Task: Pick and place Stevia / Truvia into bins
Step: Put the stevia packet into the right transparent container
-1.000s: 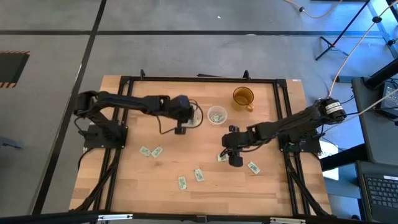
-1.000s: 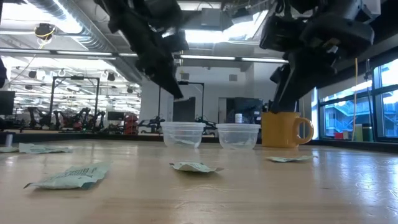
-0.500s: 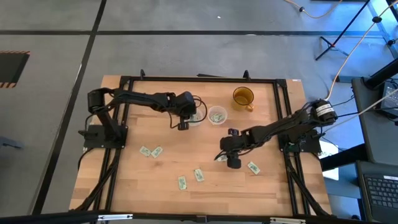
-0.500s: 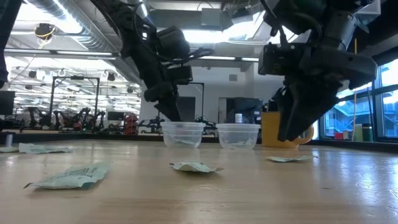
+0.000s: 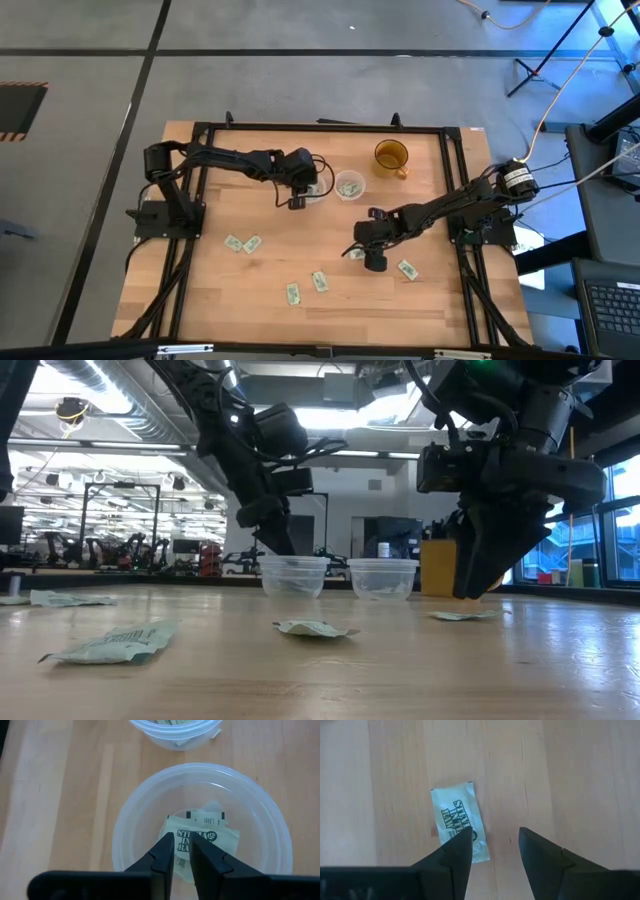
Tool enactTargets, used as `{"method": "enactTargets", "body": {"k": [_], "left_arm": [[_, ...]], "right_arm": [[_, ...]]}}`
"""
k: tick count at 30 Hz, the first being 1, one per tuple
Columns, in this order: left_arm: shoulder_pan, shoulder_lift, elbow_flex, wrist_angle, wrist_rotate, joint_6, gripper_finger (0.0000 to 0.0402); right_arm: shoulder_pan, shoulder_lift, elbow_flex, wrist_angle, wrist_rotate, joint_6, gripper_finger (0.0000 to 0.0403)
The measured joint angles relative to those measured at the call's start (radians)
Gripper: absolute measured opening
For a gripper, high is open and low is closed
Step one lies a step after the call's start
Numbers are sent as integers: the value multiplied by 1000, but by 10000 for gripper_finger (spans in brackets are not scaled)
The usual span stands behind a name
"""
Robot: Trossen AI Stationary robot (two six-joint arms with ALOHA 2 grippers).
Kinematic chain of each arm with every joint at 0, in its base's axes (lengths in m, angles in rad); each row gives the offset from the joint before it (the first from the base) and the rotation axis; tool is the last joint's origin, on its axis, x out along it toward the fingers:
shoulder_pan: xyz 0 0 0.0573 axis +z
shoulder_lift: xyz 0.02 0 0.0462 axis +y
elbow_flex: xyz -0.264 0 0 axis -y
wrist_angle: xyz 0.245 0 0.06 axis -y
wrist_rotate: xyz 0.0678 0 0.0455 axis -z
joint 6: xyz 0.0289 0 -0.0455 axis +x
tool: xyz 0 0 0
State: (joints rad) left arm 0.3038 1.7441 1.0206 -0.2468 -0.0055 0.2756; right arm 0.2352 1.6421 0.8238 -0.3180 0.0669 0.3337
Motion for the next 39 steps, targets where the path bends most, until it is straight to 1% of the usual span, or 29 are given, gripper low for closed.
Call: {"method": "enactTargets", "body": {"k": [7, 15, 20, 26, 30, 35, 37, 39], "left_arm": [[-2, -61, 0, 0, -2, 0, 58], [-35, -143, 1, 4, -1, 0, 59], [-59, -158, 1, 4, -2, -4, 59], [-98, -159, 1, 4, -2, -3, 59], [-113, -159, 1, 3, -2, -3, 59], [-127, -159, 1, 3, -2, -3, 59], [-132, -159, 1, 3, -2, -2, 59], [-137, -159, 1, 3, -2, -2, 59]], "right_arm": [[2, 6, 0, -21, -5, 29, 157], [39, 8, 0, -25, -19, 32, 125], [48, 39, 0, -20, 8, 63, 104], [48, 88, 6, -20, 18, 57, 90], [47, 87, 5, -20, 19, 53, 64], [46, 86, 3, -19, 28, 48, 12], [46, 86, 3, -20, 28, 35, 6], [46, 83, 3, -20, 27, 33, 9]]}}
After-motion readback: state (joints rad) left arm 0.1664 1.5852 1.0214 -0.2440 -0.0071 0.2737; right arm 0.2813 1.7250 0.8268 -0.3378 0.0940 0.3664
